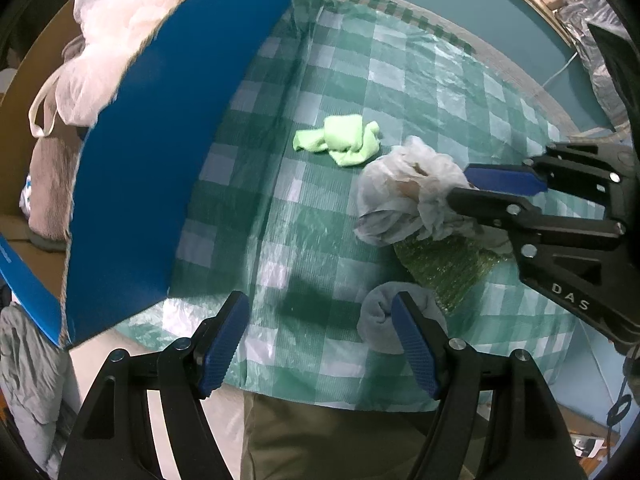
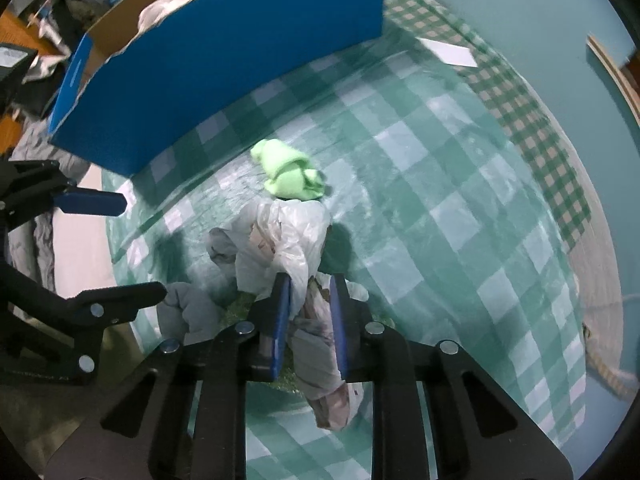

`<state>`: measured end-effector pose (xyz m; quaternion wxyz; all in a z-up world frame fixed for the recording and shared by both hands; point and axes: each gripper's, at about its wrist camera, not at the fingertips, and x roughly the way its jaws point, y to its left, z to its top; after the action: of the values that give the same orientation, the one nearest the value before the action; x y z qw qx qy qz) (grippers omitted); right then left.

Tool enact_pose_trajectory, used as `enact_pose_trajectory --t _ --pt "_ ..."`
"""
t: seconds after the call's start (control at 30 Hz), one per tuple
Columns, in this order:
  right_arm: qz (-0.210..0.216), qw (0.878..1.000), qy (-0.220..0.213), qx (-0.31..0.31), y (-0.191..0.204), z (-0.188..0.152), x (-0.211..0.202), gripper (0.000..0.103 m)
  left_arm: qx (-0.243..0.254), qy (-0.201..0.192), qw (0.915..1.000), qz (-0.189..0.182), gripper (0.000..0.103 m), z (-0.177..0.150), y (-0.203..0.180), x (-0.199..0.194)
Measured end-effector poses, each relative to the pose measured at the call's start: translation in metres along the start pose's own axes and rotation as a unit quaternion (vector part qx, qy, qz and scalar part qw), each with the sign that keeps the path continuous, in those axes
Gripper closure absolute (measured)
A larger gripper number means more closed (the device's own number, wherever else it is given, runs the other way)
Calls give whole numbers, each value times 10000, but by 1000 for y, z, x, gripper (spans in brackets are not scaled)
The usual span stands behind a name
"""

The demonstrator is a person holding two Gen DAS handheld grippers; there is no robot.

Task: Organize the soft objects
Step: 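Lower the right tool onto the white-and-pink striped cloth and close on it, then lift the striped cloth with the right tool while the left tool approaches the lime-green cloth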

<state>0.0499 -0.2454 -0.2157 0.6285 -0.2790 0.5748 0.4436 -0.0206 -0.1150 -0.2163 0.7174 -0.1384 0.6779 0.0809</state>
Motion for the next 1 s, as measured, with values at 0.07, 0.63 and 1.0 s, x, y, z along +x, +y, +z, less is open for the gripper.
enact_pose_trajectory --t 0.07,0.63,1.0 --pt "-22 9998 -66 212 -5 -4 -6 85 50 -37 10000 7 28 5 -2 -2" --pt "-271 9747 -354 2190 -61 -56 -36 93 1145 -237 9927 285 23 63 -26 -4" --pt "-35 9584 -656 2776 -76 -72 -44 57 1855 40 9819 376 23 92 -42 25"
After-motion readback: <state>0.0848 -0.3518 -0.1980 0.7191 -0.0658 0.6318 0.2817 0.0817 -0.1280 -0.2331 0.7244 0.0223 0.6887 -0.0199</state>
